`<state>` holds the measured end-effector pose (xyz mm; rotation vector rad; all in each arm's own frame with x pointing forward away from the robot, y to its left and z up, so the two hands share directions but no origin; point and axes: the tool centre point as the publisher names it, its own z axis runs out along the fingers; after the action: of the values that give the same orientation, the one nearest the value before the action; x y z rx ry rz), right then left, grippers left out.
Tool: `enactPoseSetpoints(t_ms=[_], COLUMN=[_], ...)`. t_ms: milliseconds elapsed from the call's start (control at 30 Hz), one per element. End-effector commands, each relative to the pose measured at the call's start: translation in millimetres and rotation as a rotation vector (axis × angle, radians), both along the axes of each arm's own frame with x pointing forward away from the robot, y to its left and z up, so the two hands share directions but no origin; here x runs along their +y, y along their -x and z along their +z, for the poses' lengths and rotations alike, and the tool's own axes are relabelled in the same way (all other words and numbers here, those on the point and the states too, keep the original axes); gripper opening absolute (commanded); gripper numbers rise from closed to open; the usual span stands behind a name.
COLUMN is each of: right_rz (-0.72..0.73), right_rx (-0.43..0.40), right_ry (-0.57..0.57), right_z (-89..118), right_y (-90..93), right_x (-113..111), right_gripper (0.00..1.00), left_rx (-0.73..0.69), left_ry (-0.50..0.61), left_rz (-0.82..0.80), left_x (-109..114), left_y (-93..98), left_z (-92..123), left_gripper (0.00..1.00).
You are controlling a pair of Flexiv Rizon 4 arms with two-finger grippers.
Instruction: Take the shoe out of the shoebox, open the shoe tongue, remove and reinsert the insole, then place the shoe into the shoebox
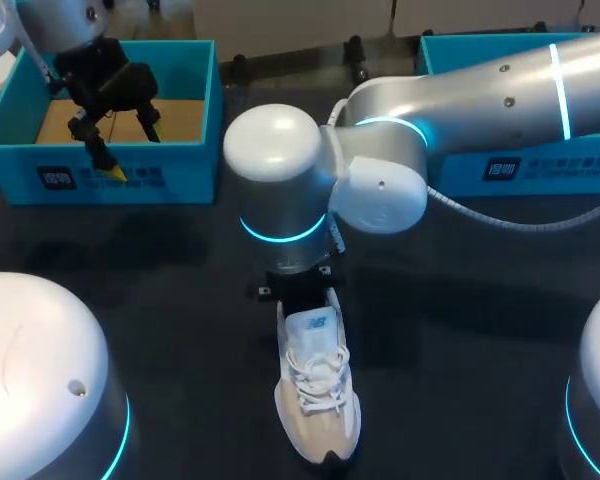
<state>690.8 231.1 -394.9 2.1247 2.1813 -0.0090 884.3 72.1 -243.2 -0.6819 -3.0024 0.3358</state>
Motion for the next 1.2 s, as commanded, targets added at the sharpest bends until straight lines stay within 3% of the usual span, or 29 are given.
enactPoseSetpoints(t_ms=[33,167,333,600,900,1200], right_rz=[-0.108,-0.093,-0.081,-0.072,-0.054,-0.059], right_rx=[-0.066,-0.054,-0.034,0.028,0.044,0.046], right_ry=[0.038,0.087,0.127,0.171,0.098,0.121], right_z=[21.9,31.0,27.1,-1.5,-29.0,1.4], right_y=[8.0,6.5,2.0,-4.9,-1.1,4.9], right_x=[-0.1,-7.0,-19.9,-32.4,-30.2,-27.2], right_gripper=[0.0,0.0,0.0,0.0,0.0,0.0], left_rx=[-0.001,-0.001,-0.001,-0.001,-0.001,-0.001], left_ry=[-0.002,-0.002,-0.002,-0.002,-0.002,-0.002], left_rz=[0.0,0.0,0.0,0.0,0.0,0.0], left_x=[0.3,0.3,0.3,0.3,0.3,0.3], left_y=[0.4,0.4,0.4,0.4,0.4,0.4], left_z=[0.8,0.8,0.8,0.8,0.8,0.8], left_gripper=[1.0,1.0,1.0,1.0,1.0,1.0])
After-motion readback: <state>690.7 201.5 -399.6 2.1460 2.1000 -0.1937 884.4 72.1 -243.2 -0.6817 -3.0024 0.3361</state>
